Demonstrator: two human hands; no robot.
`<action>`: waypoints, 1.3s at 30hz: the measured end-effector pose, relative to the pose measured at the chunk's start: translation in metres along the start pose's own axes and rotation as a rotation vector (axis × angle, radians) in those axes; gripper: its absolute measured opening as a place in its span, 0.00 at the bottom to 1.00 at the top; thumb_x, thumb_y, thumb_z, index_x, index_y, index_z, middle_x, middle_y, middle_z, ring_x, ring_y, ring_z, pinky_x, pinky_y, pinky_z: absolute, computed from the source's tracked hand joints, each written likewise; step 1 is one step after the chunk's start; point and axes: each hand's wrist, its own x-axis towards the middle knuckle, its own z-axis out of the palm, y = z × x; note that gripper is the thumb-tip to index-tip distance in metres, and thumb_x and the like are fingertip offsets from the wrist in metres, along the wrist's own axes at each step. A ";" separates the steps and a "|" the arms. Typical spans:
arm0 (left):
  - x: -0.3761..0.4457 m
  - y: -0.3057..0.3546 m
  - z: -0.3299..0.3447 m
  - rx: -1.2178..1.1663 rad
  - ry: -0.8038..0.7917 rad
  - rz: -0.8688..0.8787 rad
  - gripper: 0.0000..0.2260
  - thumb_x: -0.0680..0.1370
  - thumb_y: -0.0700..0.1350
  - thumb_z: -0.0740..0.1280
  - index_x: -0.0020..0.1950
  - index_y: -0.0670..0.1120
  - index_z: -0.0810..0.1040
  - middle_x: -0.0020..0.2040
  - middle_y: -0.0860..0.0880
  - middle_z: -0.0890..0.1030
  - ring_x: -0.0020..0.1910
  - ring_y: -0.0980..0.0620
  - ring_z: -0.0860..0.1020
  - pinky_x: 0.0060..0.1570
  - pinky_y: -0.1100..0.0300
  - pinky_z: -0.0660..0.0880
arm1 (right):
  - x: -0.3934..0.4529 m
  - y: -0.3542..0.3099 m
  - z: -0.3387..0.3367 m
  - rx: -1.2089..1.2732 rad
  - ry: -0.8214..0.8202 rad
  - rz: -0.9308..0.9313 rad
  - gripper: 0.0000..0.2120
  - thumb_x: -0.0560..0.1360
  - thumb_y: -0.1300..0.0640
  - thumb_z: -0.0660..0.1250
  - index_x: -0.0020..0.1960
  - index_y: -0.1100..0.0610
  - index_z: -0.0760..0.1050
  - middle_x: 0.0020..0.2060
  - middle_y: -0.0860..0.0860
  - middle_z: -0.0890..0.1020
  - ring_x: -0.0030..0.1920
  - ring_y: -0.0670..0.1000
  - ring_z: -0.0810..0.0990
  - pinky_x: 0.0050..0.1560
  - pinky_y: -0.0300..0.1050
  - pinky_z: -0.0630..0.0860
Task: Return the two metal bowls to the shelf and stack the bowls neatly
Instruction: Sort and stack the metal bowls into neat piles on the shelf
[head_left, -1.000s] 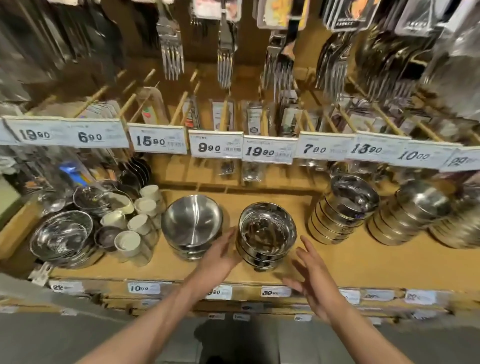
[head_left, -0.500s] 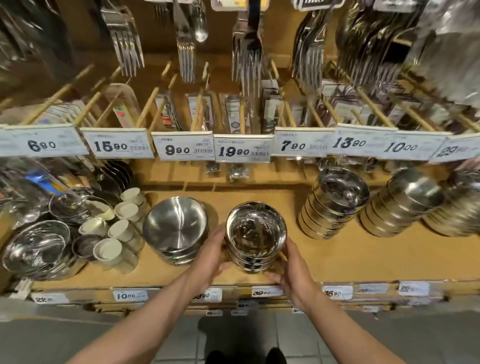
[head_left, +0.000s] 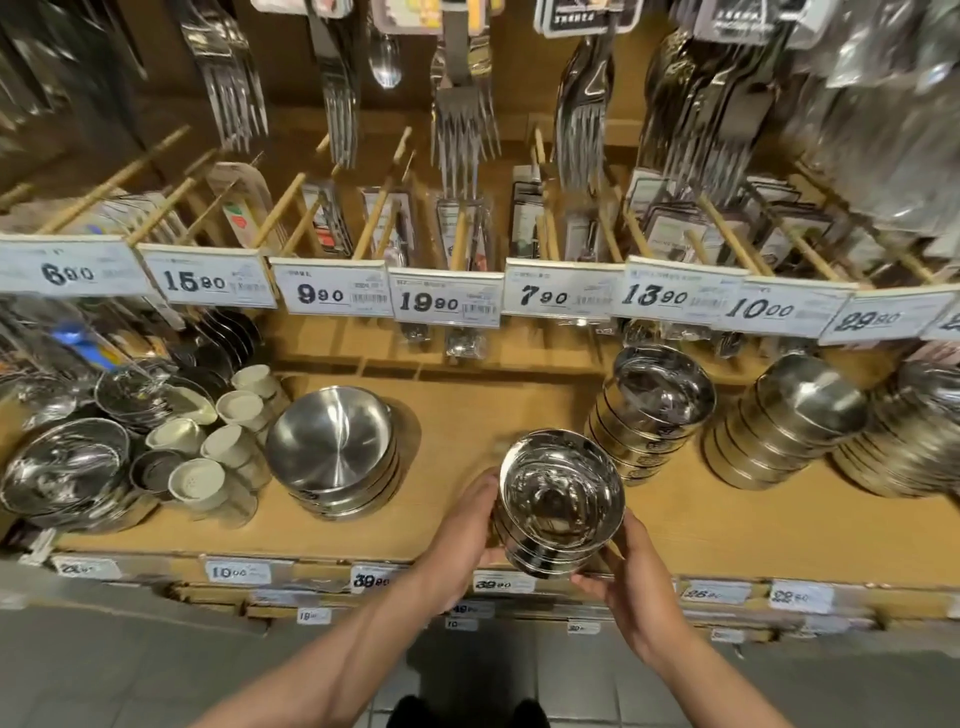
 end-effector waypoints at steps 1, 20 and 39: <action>0.000 0.000 0.004 0.006 -0.007 -0.003 0.14 0.85 0.56 0.55 0.57 0.67 0.80 0.65 0.54 0.80 0.63 0.54 0.79 0.54 0.54 0.82 | -0.001 -0.001 -0.003 0.005 0.012 -0.002 0.15 0.84 0.45 0.56 0.52 0.36 0.82 0.51 0.41 0.87 0.61 0.52 0.80 0.43 0.47 0.83; -0.020 -0.013 -0.066 0.096 0.114 -0.023 0.14 0.83 0.46 0.63 0.69 0.48 0.77 0.62 0.48 0.80 0.61 0.51 0.80 0.62 0.52 0.79 | -0.034 0.043 -0.005 -0.056 0.175 -0.011 0.15 0.85 0.53 0.55 0.61 0.57 0.78 0.56 0.55 0.84 0.62 0.54 0.80 0.51 0.51 0.79; -0.060 0.006 -0.227 0.109 0.399 0.145 0.12 0.83 0.59 0.57 0.52 0.61 0.80 0.56 0.48 0.84 0.60 0.45 0.80 0.62 0.47 0.76 | -0.009 0.062 0.222 -0.033 0.001 0.008 0.21 0.84 0.45 0.58 0.74 0.51 0.68 0.65 0.48 0.74 0.65 0.56 0.77 0.61 0.59 0.80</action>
